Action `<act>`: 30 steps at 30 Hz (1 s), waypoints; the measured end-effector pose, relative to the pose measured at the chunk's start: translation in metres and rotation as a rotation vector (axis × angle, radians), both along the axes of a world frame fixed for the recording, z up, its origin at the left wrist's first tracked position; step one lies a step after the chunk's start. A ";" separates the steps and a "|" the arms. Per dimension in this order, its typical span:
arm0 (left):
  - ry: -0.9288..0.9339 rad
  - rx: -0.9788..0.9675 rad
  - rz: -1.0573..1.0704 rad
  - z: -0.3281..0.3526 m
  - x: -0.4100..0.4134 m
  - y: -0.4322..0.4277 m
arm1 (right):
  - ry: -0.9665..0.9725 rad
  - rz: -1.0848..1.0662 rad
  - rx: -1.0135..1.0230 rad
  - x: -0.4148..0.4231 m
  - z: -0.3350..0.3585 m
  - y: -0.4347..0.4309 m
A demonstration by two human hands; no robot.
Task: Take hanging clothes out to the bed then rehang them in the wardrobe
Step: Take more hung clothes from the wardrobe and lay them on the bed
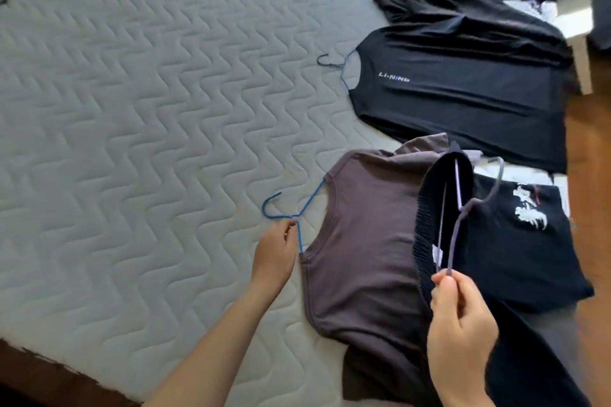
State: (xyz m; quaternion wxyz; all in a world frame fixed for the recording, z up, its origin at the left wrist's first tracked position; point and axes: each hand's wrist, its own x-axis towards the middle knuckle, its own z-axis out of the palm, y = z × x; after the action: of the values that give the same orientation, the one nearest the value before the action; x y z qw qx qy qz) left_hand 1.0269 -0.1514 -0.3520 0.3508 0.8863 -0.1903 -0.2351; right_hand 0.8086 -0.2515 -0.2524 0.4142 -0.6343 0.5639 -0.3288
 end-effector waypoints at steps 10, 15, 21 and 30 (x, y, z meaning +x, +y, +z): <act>-0.121 -0.253 0.030 0.248 -0.102 0.129 | -0.172 0.262 -0.084 -0.112 0.258 0.052; -0.120 -0.246 0.222 0.293 -0.183 0.224 | -0.291 0.530 0.038 -0.144 0.284 0.092; -0.071 -0.243 0.590 0.280 -0.285 0.326 | -0.294 0.801 0.093 -0.132 0.272 0.133; 0.056 -0.308 1.032 0.270 -0.339 0.435 | -0.230 1.008 0.161 -0.057 0.259 0.209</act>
State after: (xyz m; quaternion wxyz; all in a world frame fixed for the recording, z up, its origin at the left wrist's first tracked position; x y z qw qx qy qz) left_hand 0.6876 0.2831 -0.0822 0.5517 0.7962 0.2472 -0.0250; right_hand 0.7511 -0.0423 0.0065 0.6276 -0.7530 0.1631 -0.1118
